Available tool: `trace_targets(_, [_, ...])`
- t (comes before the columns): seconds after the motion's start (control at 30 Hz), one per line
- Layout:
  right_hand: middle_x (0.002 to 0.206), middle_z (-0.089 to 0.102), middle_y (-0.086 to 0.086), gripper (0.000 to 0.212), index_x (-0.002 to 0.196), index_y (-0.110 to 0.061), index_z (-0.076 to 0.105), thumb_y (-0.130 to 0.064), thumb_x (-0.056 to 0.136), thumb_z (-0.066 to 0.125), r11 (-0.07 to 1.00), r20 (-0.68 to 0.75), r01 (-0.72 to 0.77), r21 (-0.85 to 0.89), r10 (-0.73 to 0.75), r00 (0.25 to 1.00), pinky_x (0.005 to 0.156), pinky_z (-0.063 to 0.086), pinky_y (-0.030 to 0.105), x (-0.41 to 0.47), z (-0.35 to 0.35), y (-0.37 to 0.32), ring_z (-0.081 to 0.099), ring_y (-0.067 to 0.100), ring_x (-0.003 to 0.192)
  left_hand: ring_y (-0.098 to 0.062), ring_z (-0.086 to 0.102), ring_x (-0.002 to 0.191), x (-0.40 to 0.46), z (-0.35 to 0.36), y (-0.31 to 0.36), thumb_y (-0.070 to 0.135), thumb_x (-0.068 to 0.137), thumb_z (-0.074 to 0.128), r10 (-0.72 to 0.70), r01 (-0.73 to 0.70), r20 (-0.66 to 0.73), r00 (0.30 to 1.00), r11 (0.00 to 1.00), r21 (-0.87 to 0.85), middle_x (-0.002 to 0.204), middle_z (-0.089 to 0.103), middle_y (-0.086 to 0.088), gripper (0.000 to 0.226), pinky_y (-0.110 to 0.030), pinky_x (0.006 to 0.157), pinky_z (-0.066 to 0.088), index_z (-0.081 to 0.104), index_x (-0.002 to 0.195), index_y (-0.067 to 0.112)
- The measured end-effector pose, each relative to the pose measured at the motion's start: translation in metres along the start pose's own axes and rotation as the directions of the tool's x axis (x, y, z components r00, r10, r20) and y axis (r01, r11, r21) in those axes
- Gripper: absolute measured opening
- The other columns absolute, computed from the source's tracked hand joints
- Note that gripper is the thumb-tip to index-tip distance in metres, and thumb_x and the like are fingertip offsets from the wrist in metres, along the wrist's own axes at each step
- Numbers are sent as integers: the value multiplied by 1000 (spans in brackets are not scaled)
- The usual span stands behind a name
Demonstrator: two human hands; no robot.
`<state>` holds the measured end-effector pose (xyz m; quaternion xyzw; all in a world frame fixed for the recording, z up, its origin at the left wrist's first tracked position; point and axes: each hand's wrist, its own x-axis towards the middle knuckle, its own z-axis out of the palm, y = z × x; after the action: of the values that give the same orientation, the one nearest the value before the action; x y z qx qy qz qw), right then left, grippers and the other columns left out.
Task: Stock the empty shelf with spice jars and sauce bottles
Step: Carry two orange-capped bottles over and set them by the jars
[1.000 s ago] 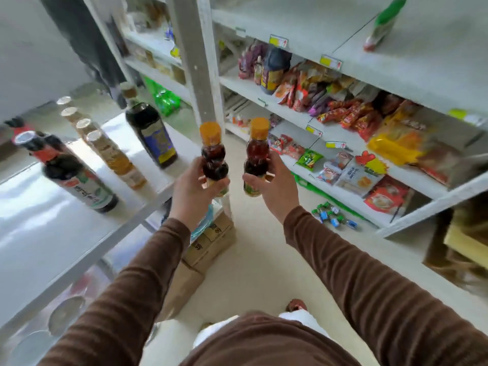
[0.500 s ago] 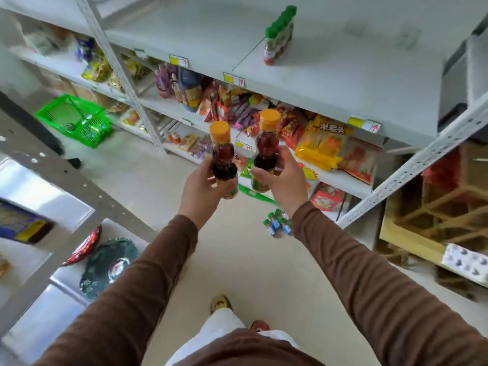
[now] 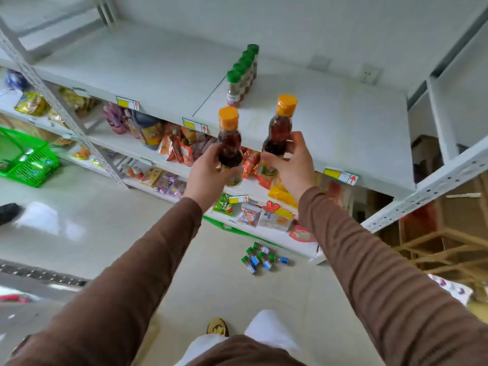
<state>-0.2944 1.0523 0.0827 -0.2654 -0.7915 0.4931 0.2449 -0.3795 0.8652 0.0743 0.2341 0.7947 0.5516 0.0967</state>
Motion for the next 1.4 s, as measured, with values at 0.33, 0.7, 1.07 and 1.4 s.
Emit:
trace_targets(0.33, [103, 72, -7, 48, 108, -23, 53, -33, 74, 84, 1000, 56, -13, -24, 14, 998, 91, 55, 43, 171, 10, 31, 68, 18, 96, -8, 63, 100, 146, 58, 8, 29, 79, 82, -7, 10, -53, 999, 999, 46, 105, 67, 12, 44, -26, 83, 51, 62, 118, 22])
trace_targets(0.7, [102, 75, -3, 45, 104, -22, 57, -25, 71, 86, 1000, 80, -17, 26, 15, 997, 92, 55, 41, 268, 34, 45, 71, 18, 95, -21, 64, 107, 240, 92, -1, 22, 80, 82, -58, 62, -48, 997, 992, 107, 116, 71, -4, 49, -37, 95, 52, 63, 124, 13])
trace_targets(1.07, [111, 72, -2, 51, 117, -20, 54, -29, 76, 84, 1000, 92, 24, 2, -24, 995, 92, 57, 42, 277, 44, 60, 69, 15, 96, -7, 62, 101, 255, 100, -14, 26, 78, 82, -56, 62, -64, 996, 995, 81, 111, 70, 8, 47, -28, 89, 50, 64, 121, 21])
trace_targets(1.4, [120, 69, 4, 60, 122, -19, 48, -27, 75, 85, 987, 139, -16, -159, 38, 990, 82, 46, 28, 271, 51, 94, 66, 26, 107, -15, 59, 111, 237, 117, -33, 24, 78, 82, -65, 72, -146, 987, 996, 46, 126, 60, 5, 62, -45, 95, 55, 51, 131, 26])
